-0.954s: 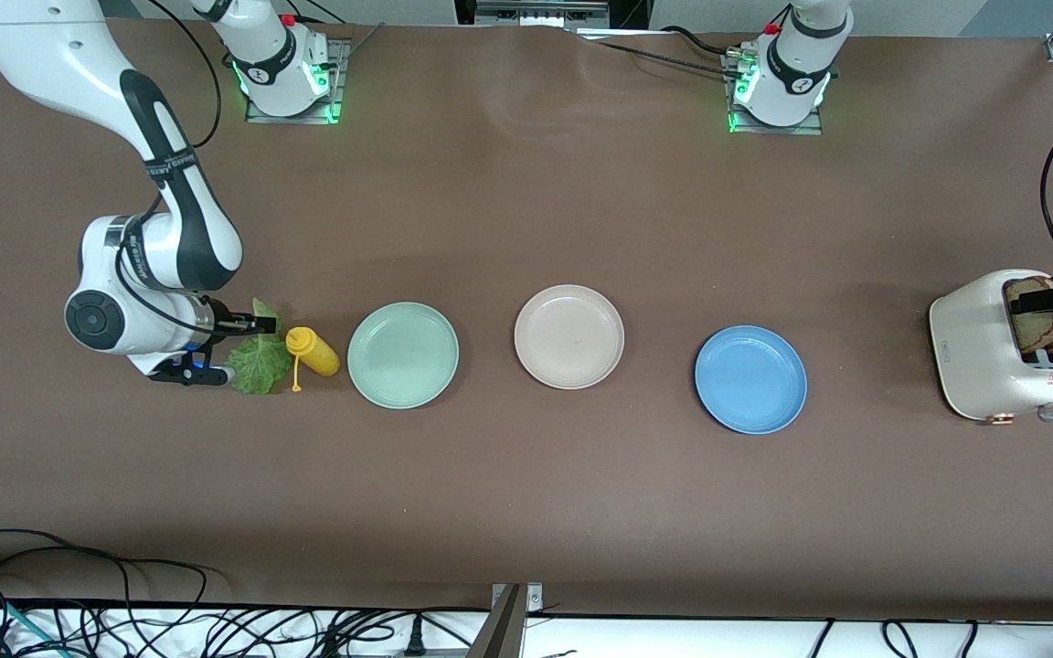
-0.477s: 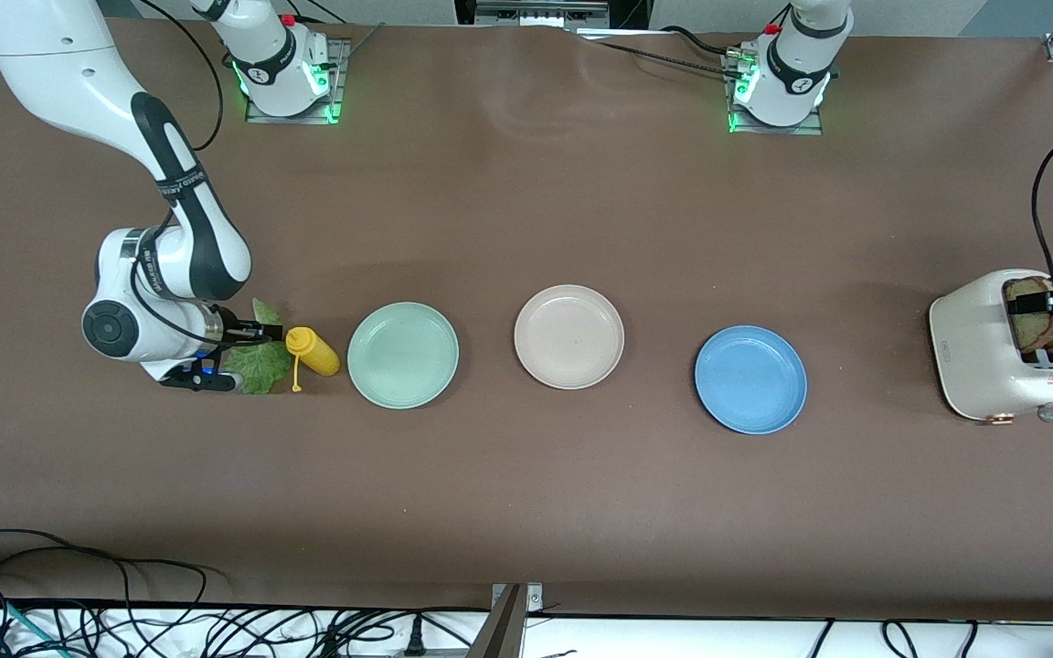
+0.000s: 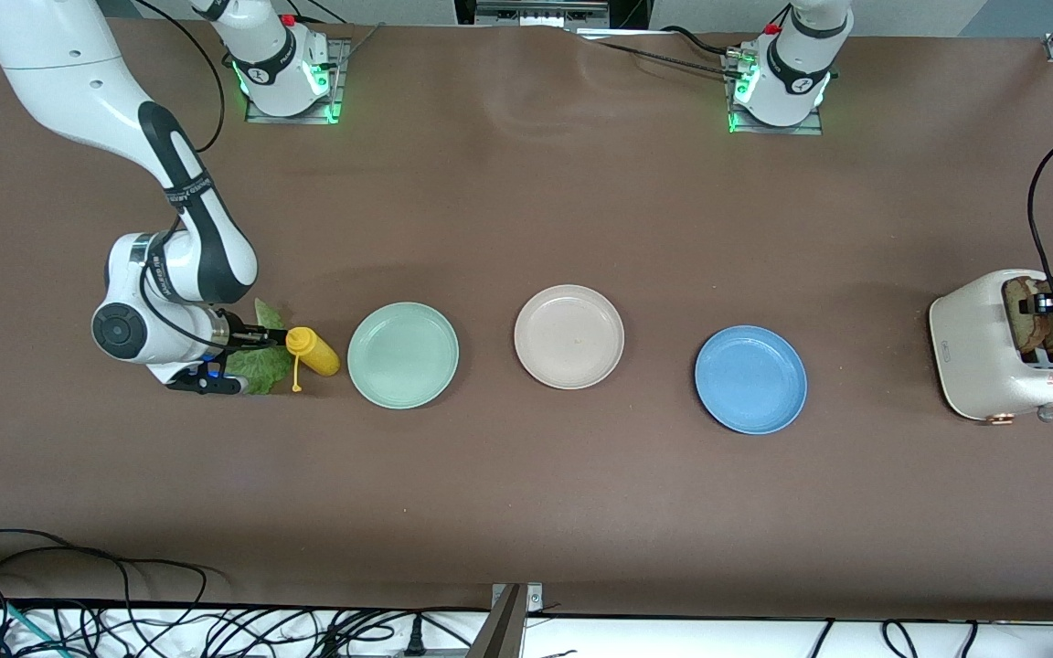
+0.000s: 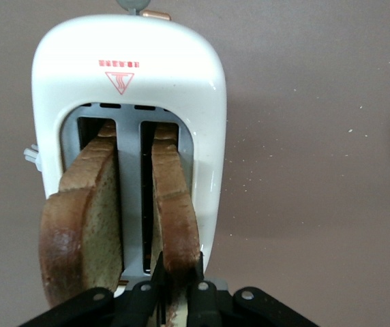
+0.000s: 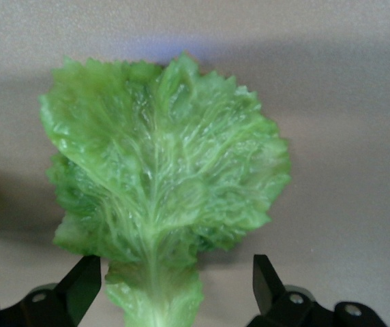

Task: Make sandwich on beige plate with both arms
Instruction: 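Lift the toast with the left gripper while the right gripper lifts the lettuce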

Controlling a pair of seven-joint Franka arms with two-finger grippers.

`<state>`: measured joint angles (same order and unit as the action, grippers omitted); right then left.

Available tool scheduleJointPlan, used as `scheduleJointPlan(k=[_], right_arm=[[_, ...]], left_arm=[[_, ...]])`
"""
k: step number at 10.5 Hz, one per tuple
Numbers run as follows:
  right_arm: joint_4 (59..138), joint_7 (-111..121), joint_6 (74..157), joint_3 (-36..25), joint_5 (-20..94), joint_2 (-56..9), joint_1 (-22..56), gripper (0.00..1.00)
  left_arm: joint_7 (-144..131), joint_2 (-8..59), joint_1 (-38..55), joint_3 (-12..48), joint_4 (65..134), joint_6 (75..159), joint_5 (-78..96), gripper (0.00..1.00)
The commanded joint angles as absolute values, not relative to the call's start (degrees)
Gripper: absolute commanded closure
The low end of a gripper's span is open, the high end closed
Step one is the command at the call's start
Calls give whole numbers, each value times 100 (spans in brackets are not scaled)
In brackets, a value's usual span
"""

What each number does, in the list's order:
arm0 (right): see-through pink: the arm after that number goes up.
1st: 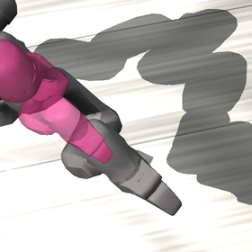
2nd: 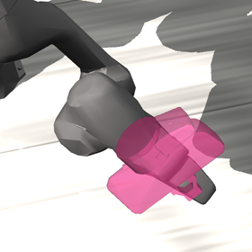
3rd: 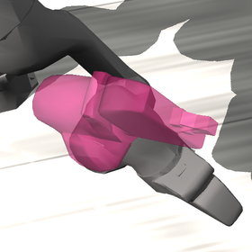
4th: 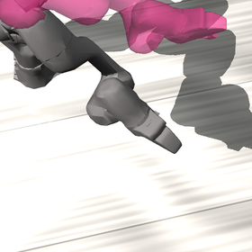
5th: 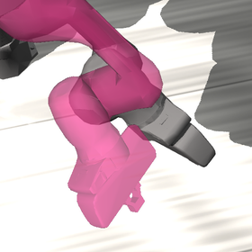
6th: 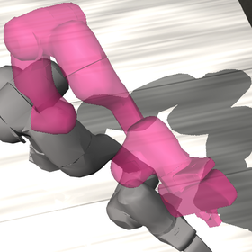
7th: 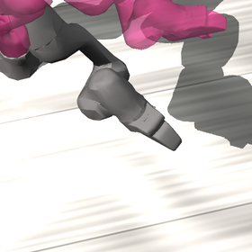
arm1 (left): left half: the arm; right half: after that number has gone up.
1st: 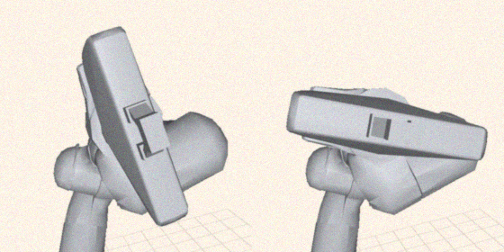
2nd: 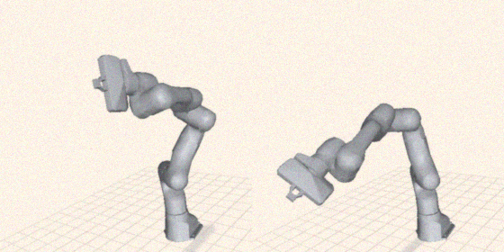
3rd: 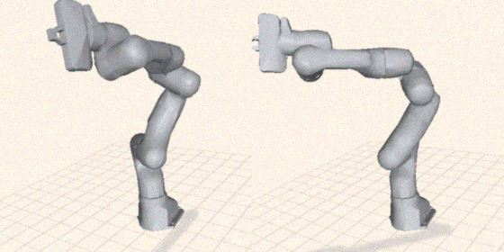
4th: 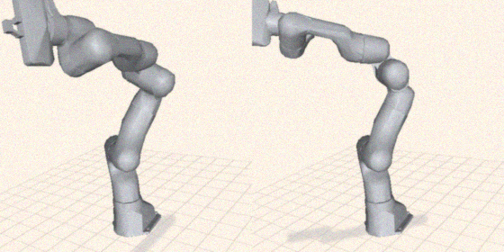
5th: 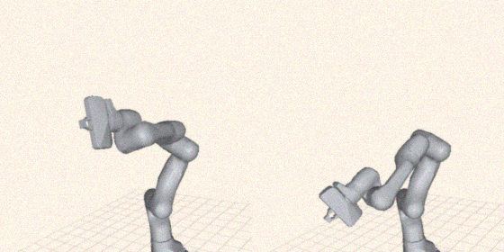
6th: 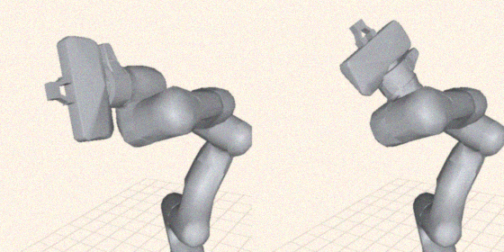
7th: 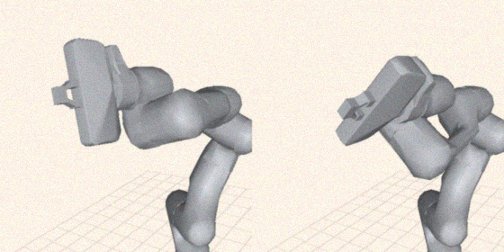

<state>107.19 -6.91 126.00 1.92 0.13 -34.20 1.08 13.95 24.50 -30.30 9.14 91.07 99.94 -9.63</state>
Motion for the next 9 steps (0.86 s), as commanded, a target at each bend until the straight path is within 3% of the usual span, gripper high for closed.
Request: scheduleJointPlan(k=[1, 3, 6, 9], right_arm=[[10644, -580, 12665, 229, 132, -3480, 62, 51], [10565, -580, 12630, 229, 132, -3472, 53, 99], [10477, -589, 12316, 220, 184, -3253, 53, 100], [9969, -283, 11052, 63, 413, -2858, 35, 100]], left_arm=[[1397, 2356, -3085, 993, 9053, 9967, -1256, 100], [1380, 2076, -3067, 1028, 9035, 9801, -1257, 100], [1354, 1645, -2805, 1142, 8948, 9423, -1388, 100], [1292, 1503, -2076, 1151, 8448, 8765, -1494, 100]])
